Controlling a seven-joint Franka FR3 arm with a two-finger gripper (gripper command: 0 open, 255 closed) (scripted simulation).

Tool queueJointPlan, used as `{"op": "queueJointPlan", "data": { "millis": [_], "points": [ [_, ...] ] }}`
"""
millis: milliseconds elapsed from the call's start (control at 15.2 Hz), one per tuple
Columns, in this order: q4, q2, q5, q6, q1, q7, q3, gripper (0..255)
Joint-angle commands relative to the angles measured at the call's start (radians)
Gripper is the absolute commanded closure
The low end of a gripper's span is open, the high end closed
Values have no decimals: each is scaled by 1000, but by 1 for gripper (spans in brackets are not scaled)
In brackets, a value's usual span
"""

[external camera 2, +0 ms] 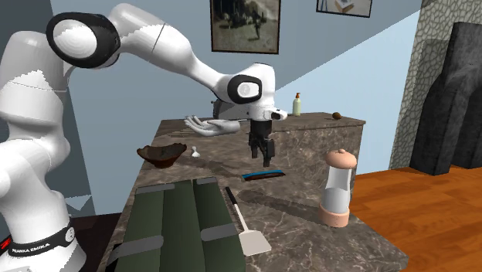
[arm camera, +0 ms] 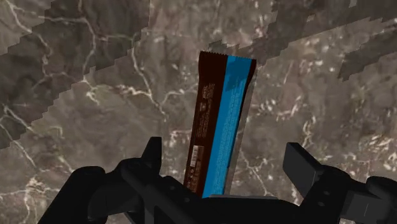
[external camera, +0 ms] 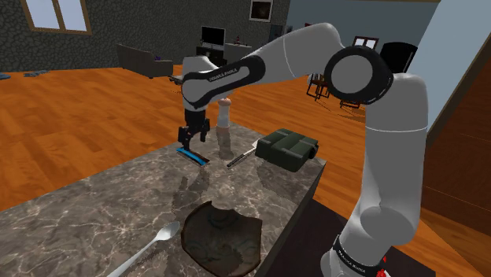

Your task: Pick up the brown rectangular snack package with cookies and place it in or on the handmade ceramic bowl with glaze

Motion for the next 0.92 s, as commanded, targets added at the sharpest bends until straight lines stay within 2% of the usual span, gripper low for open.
{"op": "queueJointPlan", "data": {
  "millis": [0, 462, 858],
  "points": [
    [52, 55, -11, -2, 5, 4, -4, 0],
    [9, 97, -20, 82, 7, 9, -8, 0],
    [9, 97, -20, 82, 7, 9, -8, 0]
  ]
}}
